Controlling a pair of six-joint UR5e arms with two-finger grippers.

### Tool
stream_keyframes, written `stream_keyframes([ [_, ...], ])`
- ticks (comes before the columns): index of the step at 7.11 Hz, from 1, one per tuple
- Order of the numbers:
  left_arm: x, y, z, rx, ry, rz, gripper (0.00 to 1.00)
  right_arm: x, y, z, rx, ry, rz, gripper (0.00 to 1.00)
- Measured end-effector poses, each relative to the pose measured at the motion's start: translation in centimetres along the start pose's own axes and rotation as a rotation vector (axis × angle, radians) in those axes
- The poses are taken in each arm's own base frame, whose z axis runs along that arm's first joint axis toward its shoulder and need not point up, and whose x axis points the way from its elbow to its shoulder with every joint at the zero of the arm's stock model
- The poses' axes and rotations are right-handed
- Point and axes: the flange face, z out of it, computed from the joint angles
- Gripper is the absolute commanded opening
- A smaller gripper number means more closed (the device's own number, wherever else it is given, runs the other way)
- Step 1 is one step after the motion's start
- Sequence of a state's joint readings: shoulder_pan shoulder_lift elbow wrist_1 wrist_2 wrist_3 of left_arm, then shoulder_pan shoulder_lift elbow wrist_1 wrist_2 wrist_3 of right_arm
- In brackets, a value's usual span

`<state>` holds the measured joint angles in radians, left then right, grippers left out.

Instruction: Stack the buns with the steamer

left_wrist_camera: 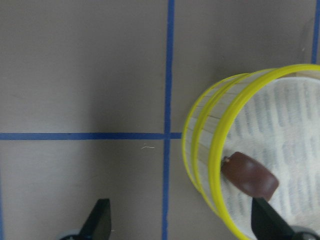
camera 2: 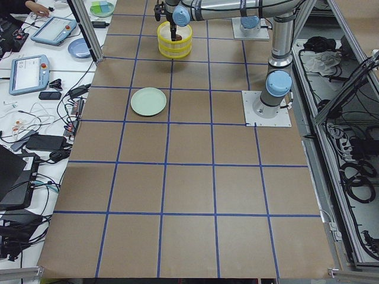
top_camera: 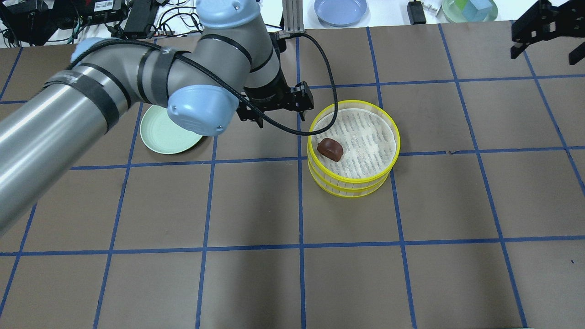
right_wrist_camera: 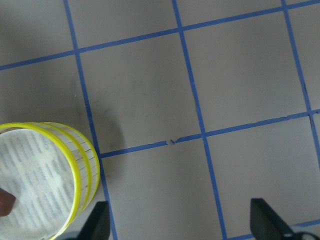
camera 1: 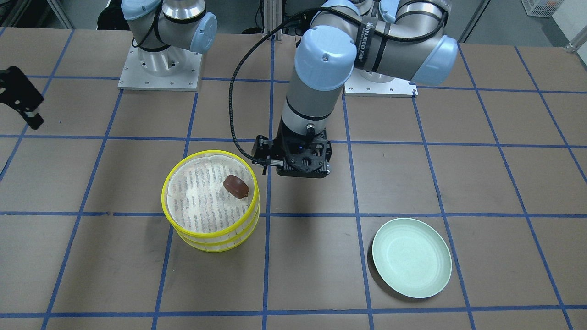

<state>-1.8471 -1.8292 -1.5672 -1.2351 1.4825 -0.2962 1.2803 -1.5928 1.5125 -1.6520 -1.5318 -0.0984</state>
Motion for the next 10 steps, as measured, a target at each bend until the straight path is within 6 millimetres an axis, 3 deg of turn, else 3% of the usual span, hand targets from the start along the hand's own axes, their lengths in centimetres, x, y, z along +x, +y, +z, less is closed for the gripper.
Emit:
stream_keyframes([
  [2, -5.9, -0.7, -4.3, -0.010, -0.094, 0.064, 1.00, -8.0, 1.6, 0.5, -0.014, -0.021, 0.008, 1.00],
  [3, -9.0, -0.9, -6.4, -0.004, -0.109, 0.069, 1.00, -11.1, 2.7, 1.0, -0.029, -0.028, -0.006, 1.00],
  [4, -12.0, -0.9, -8.5, 0.011, -0.117, 0.052, 1.00, -13.0, 3.6, 1.6, -0.045, -0.030, -0.030, 1.00],
  [6, -16.3, -0.1, -12.0, 0.038, -0.126, 0.044, 1.00, -13.9, 4.4, 2.5, -0.061, -0.030, -0.055, 1.00],
  [7, -17.3, 0.6, -13.4, 0.041, -0.129, 0.041, 1.00, -13.9, 4.4, 2.7, -0.064, -0.029, -0.062, 1.00],
  [10, -17.9, 2.1, -15.2, 0.048, -0.132, 0.035, 1.00, -13.6, 4.3, 2.8, -0.064, -0.026, -0.061, 1.00],
])
